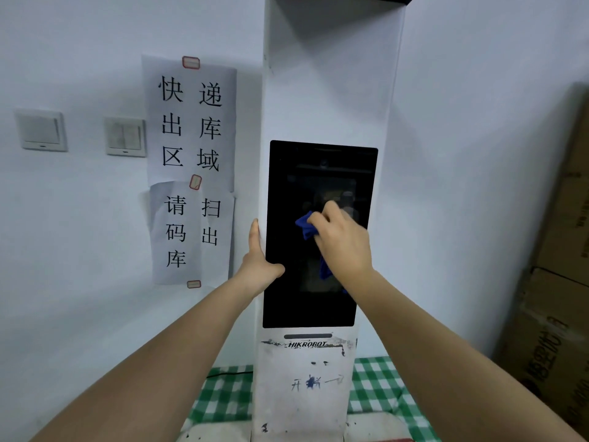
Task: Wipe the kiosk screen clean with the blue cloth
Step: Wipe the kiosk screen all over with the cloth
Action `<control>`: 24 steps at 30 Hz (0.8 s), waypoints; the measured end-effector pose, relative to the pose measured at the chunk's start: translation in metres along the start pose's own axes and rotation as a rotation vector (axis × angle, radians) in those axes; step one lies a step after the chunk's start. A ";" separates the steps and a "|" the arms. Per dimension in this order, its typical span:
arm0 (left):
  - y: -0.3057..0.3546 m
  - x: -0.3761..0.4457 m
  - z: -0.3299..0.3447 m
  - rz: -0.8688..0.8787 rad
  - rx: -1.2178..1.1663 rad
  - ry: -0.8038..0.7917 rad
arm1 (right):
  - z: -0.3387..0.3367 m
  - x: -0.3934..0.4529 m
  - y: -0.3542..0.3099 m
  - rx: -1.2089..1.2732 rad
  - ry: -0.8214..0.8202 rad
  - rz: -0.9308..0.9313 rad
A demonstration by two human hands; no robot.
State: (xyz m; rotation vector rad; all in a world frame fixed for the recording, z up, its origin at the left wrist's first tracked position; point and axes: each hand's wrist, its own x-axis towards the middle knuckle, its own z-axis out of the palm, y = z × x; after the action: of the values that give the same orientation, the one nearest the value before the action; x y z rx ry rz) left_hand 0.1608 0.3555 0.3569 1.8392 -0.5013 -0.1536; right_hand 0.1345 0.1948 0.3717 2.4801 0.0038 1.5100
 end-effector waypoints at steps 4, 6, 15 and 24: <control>0.000 0.001 0.000 -0.004 0.010 -0.007 | -0.005 0.003 0.014 -0.022 -0.054 -0.093; -0.001 0.001 0.000 0.000 0.007 -0.015 | -0.012 0.013 0.023 0.019 0.014 0.030; -0.005 0.006 0.001 0.013 -0.013 -0.013 | 0.000 -0.011 0.016 0.014 -0.046 0.007; -0.006 0.006 0.001 0.011 -0.005 -0.012 | -0.009 0.004 0.029 0.050 0.043 0.185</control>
State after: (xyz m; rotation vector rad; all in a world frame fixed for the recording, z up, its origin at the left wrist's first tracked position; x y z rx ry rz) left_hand 0.1675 0.3534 0.3520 1.8316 -0.5191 -0.1586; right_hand 0.1252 0.1692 0.3854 2.5465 -0.1874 1.6546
